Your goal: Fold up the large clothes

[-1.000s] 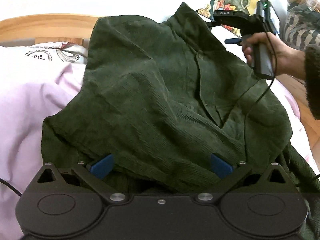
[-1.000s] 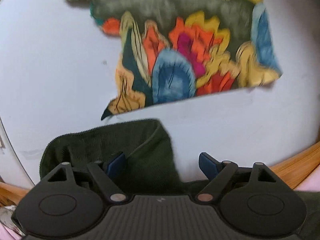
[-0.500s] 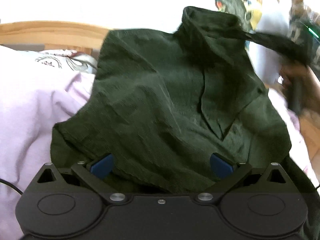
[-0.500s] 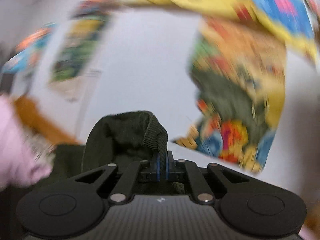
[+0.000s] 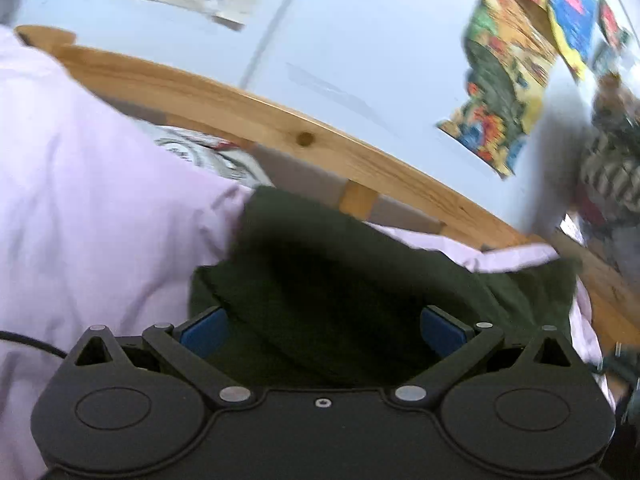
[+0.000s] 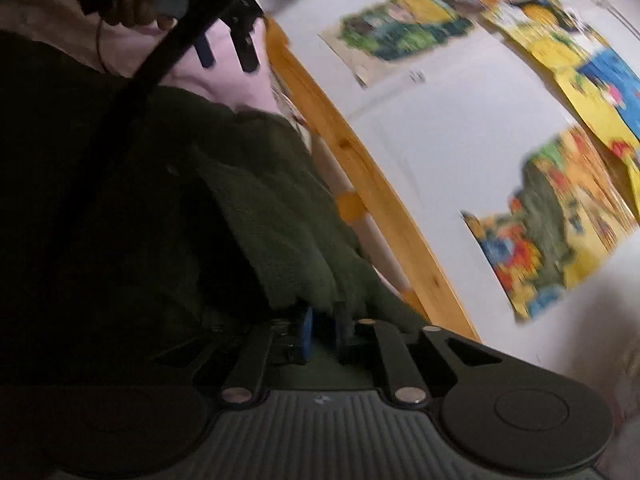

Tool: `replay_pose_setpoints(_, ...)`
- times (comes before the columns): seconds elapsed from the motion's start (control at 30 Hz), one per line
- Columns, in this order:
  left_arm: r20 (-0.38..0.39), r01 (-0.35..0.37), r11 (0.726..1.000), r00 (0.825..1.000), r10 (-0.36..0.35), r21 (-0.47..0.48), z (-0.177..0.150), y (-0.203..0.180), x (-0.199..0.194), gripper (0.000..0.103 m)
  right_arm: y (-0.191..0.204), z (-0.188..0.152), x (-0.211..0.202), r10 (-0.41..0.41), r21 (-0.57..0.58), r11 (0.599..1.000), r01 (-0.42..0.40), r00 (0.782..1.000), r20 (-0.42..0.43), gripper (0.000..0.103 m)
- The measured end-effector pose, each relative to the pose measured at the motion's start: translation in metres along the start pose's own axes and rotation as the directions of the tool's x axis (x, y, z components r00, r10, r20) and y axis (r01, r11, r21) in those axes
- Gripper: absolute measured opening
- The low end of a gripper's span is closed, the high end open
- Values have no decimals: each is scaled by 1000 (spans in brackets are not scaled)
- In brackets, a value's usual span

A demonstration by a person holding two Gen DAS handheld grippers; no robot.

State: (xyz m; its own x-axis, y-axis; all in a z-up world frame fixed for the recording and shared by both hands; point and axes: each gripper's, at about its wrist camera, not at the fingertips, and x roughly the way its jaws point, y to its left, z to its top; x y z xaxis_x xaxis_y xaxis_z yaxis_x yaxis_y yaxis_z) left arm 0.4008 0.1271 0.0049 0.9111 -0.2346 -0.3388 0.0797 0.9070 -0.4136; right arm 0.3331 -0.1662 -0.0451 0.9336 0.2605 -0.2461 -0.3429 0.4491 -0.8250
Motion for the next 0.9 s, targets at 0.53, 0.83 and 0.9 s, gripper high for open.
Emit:
replay_pose_setpoints(0.53, 35, -160, 987, 986, 161, -15, 61, -9, 76, 102, -171, 7, 60, -292, 521, 720, 459, 881, -373, 94)
replay_pose_setpoints(0.83, -75, -352, 923, 927, 367, 156, 50, -12, 126, 102, -155, -48, 96, -170, 606, 588, 535, 815, -554, 60)
replay_pose_setpoints(0.9, -112, -371, 905, 910, 398, 207, 42, -5, 135, 103, -128, -61, 97, -193, 577, 612, 541, 810, -555, 60)
